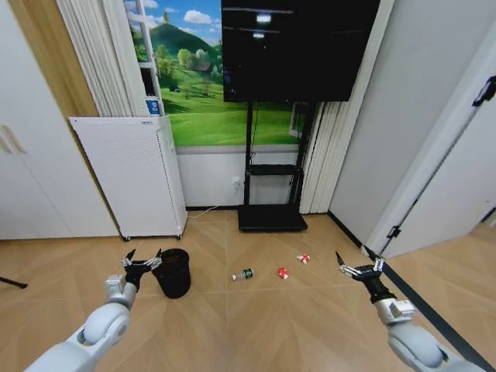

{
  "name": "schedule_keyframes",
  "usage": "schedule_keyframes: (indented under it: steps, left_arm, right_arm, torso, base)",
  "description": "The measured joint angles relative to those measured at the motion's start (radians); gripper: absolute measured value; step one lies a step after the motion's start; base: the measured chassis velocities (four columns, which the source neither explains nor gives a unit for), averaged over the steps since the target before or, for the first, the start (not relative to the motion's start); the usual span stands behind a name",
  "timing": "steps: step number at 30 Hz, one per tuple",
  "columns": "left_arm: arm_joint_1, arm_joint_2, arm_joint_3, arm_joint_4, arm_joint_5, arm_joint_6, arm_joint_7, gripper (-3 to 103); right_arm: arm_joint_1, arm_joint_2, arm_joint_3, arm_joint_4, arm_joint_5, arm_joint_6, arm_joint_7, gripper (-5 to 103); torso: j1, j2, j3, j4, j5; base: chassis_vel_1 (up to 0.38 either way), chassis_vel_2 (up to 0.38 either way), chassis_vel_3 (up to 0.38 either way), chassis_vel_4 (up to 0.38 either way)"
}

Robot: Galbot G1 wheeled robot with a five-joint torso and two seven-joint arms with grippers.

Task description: Pick up the trash bin and place the garbage on the floor into it.

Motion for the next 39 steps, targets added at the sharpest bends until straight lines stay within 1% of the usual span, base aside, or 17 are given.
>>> schedule_keyframes:
  steps: [1,3,4,5,8,9,12,13,14,16,19,21,25,28,35,36,39]
  left_arm:
    - [0.0,0.0,0.0,0.0,0.0,0.0,0.0,100]
    - [0.0,0.001,0.0,0.0,0.0,0.0,0.0,100]
    - [0.0,0.001,0.0,-0.001,-0.001,0.0,0.0,100]
    - [0.002,0.001,0.0,-0.001,-0.001,0.0,-0.001,100]
    - [0.002,0.001,-0.001,-0.002,-0.001,0.0,-0.001,100]
    - [0.003,0.001,-0.001,-0.002,-0.001,0.0,-0.001,100]
    - [0.005,0.001,-0.003,-0.005,-0.001,0.0,-0.001,100]
    - [0.007,0.001,-0.004,-0.006,-0.001,0.0,-0.001,100]
    - [0.009,0.001,-0.006,-0.006,0.0,-0.001,-0.001,100]
    - [0.011,0.001,-0.007,-0.007,0.0,-0.001,-0.002,100]
    - [0.018,-0.001,-0.011,-0.008,0.0,-0.003,-0.002,100]
    - [0.026,-0.004,-0.013,-0.009,0.002,-0.005,-0.003,100]
    - [0.036,-0.005,-0.016,-0.011,0.003,-0.007,-0.003,100]
    - [0.042,-0.008,-0.018,-0.015,0.002,-0.008,-0.007,100]
    - [0.035,-0.007,-0.019,-0.018,-0.009,-0.005,-0.013,100]
    - [0.033,-0.006,-0.019,-0.017,-0.011,-0.004,-0.013,100]
    - [0.032,-0.007,-0.014,-0.014,-0.015,0.002,-0.014,100]
  right_arm:
    - [-0.002,0.0,0.0,0.001,-0.001,0.0,0.001,100]
    - [-0.003,0.0,0.0,0.003,-0.002,0.0,0.001,100]
    - [-0.004,0.0,0.001,0.004,-0.002,0.0,0.003,100]
    - [-0.005,0.001,0.001,0.007,-0.004,0.0,0.004,100]
    - [-0.009,0.001,0.003,0.011,-0.005,0.0,0.007,100]
    - [-0.011,0.003,0.004,0.013,-0.008,0.0,0.011,100]
    - [-0.013,0.006,0.005,0.015,-0.012,0.0,0.017,100]
    - [-0.015,0.008,0.006,0.016,-0.015,-0.001,0.026,100]
    - [-0.016,0.009,0.008,0.019,-0.017,-0.001,0.031,100]
    - [-0.017,0.011,0.01,0.021,-0.017,-0.001,0.034,100]
    - [-0.022,0.018,0.012,0.022,-0.019,0.0,0.035,100]
    - [-0.022,0.025,0.013,0.015,-0.026,0.014,0.03,100]
    - [-0.028,0.032,0.015,0.014,-0.026,0.018,0.025,100]
    - [-0.035,0.039,0.019,0.016,-0.028,0.02,0.023,100]
    - [-0.05,0.042,0.03,0.024,-0.027,0.007,0.03,100]
    - [-0.049,0.043,0.031,0.023,-0.027,0.001,0.036,100]
    - [-0.045,0.05,0.031,0.018,-0.026,-0.003,0.044,100]
  torso:
    - [0.0,0.0,0.0,-0.0005,-0.0003]
    - [0.0,0.0,0.0,-0.0003,-0.0002]
    - [0.0,0.0,0.0,-0.0005,-0.0009]
    - [0.0,0.0,0.0,-0.0002,0.0]
    - [0.0,0.0,0.0,-0.0002,-0.0001]
    - [0.0,0.0,0.0,-0.0004,-0.0011]
    - [0.0,0.0,0.0,0.0,0.0]
    - [0.0,0.0,0.0,-0.0006,-0.0004]
    - [0.0,0.0,0.0,-0.0001,-0.0003]
    - [0.0,0.0,0.0,-0.0003,-0.0006]
    - [0.0,0.0,0.0,0.0001,-0.0001]
    - [0.0,0.0,0.0,-0.0005,-0.001]
    - [0.0,0.0,0.0,-0.0004,0.0002]
    - [-0.001,0.0,0.0,-0.0004,-0.0006]
    - [-0.001,0.0,0.0,-0.0003,-0.0006]
    - [0.0,0.0,0.0,-0.0001,-0.0001]
    - [0.0,0.0,0.0,-0.0002,-0.0006]
  base:
    - [-0.355,0.328,0.339,-0.337]
    - [-0.324,0.293,0.339,-0.316]
    - [-0.3,0.33,0.321,-0.316]
    - [-0.3,0.333,0.306,-0.315]
    - [-0.319,0.321,0.317,-0.312]
    - [-0.33,0.294,0.286,-0.272]
    - [-0.304,0.294,0.285,-0.294]
    - [-0.292,0.297,0.264,-0.277]
    - [-0.265,0.26,0.264,-0.277]
    - [-0.265,0.26,0.237,-0.258]
    - [-0.146,0.195,0.168,-0.149]
    - [-0.083,0.065,0.018,-0.057]
    - [0.0,-0.001,-0.01,-0.004]
    - [0.058,-0.072,-0.048,0.057]
    - [0.006,-0.005,-0.007,0.008]
    - [0.0,0.0,0.0,0.0]
    - [0.0,0.0,0.0,0.0]
